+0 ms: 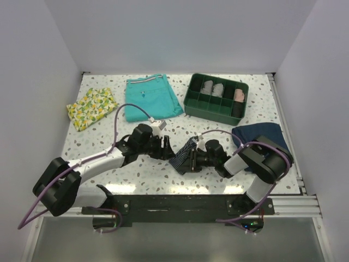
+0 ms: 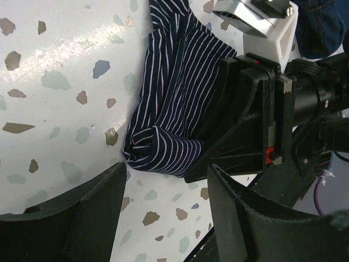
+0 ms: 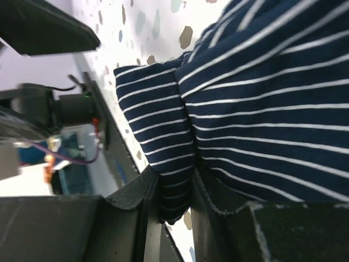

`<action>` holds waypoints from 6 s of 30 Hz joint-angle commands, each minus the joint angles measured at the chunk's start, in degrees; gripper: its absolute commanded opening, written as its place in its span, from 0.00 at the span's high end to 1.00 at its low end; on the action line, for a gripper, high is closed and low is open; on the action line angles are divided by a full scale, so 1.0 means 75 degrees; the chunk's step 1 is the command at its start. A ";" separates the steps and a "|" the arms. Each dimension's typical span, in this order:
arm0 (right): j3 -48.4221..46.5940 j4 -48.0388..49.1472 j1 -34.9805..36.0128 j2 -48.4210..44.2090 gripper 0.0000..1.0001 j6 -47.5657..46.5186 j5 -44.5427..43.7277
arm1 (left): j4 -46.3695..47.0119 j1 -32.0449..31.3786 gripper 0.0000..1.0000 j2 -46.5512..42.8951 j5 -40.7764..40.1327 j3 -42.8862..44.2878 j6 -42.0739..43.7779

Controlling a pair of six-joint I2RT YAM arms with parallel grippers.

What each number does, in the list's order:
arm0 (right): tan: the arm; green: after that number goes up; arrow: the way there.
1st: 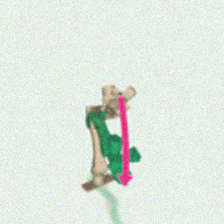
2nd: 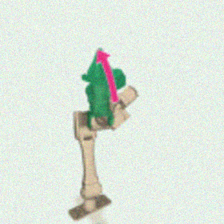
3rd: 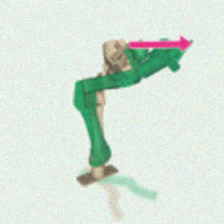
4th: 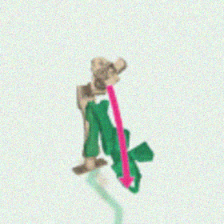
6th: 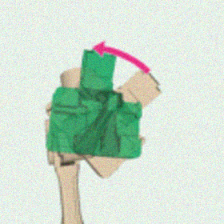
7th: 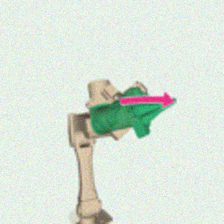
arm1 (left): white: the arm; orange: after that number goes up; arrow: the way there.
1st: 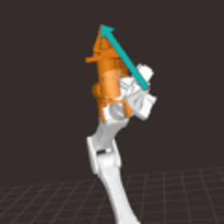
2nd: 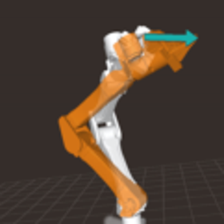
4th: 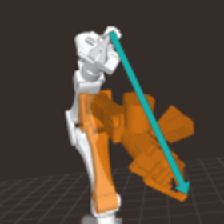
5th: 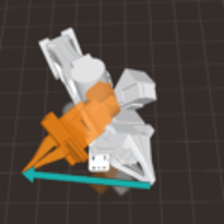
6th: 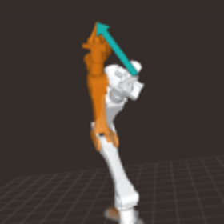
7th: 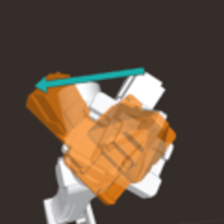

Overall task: Roll the underwear
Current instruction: Roll the underwear to the center of the board.

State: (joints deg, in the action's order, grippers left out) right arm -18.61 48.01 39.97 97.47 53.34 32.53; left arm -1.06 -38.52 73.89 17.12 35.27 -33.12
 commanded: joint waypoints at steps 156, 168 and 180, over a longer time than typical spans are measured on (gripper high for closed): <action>-0.4198 -0.6777 0.3519 0.1336 0.78 -0.4465 -0.2605 | -0.2414 0.1996 0.31 -0.2620 -0.2472 -0.0858 -0.0611; -0.3367 -0.5265 0.2981 0.1301 0.81 -0.2812 -0.1176 | -0.2085 0.1996 0.31 -0.2973 -0.1932 -0.1175 -0.0564; -0.3294 -0.4724 0.1679 0.1851 0.81 -0.1851 -0.0060 | -0.1605 0.1984 0.31 -0.3113 -0.1182 -0.1549 -0.0423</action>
State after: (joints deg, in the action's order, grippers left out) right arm -44.40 24.34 53.41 106.67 39.55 33.67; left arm -16.91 -23.99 51.66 4.49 25.10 -36.86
